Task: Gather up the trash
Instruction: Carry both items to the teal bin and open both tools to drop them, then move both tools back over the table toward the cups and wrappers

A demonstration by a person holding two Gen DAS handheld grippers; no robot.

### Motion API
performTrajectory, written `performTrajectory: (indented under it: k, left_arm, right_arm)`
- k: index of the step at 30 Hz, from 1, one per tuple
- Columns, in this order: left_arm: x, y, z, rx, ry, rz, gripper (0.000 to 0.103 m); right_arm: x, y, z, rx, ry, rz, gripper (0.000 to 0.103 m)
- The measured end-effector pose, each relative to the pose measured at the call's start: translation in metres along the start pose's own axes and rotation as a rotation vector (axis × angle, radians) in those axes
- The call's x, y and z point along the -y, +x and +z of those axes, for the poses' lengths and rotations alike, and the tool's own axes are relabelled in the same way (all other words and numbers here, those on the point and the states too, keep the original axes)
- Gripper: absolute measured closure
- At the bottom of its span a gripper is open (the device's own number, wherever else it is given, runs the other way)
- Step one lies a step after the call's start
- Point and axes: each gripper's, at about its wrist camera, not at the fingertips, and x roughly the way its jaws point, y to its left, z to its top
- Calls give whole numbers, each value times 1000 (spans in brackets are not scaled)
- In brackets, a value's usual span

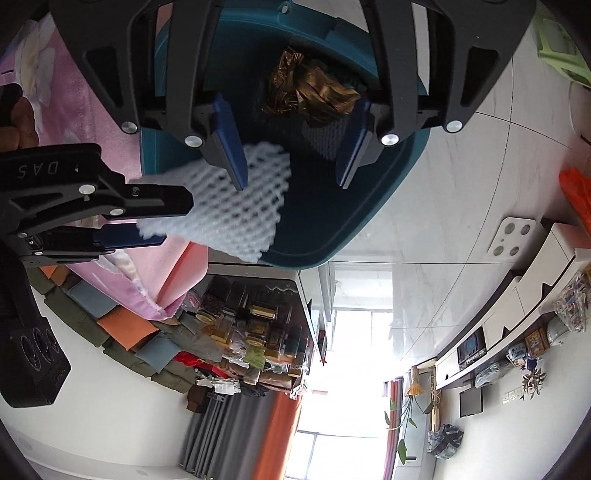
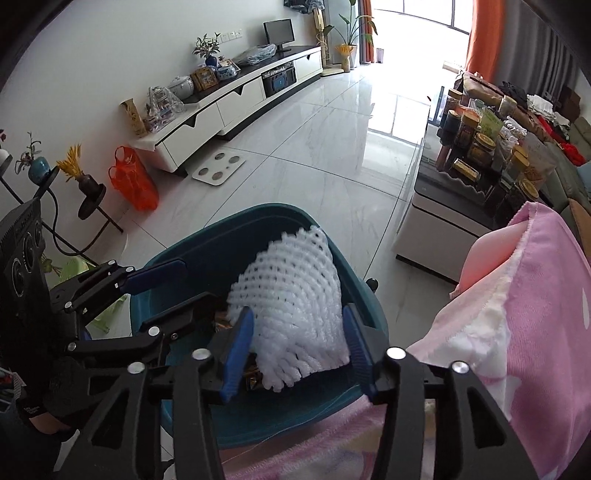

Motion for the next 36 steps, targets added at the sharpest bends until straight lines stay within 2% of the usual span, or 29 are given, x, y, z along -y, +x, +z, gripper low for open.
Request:
performTrajectory:
  k: [2, 5, 7, 9, 10, 11, 12, 13, 21, 28, 32, 36]
  left_arm:
    - [2, -7, 2, 20, -2, -1, 38]
    - [2, -18, 9, 42, -8, 3, 30]
    - [5, -28, 13, 63, -8, 14, 20]
    - [7, -42, 16, 89, -3, 7, 17]
    - [9, -49, 18, 106, 1, 15, 8]
    - [12, -56, 20, 121, 3, 22, 6]
    - [15, -64, 23, 141, 7, 16, 6]
    - [19, -69, 26, 151, 10, 15, 6]
    - [61, -115, 50, 252, 22, -22, 6]
    - [123, -143, 54, 307, 101, -93, 6]
    - [163, -150, 44, 314, 143, -152, 6]
    - [208, -143, 28, 278, 192, -223, 6]
  right_arm:
    - [4, -5, 1, 21, 15, 10, 51]
    - [7, -14, 1, 51, 24, 21, 48]
    - [12, -21, 0, 75, 44, 32, 37]
    - [16, -33, -3, 111, 57, 35, 37]
    - [18, -42, -6, 133, 61, 35, 30]
    - [20, -50, -9, 159, 68, 38, 23]
    - [22, -60, -12, 190, 74, 33, 11]
    - [24, -71, -16, 225, 76, 24, 8]
    - [43, -144, -58, 422, 144, -41, 7]
    - [59, -188, -104, 543, 197, -125, 7]
    - [70, -209, -138, 601, 231, -182, 7]
    - [79, -227, -178, 638, 297, -250, 7]
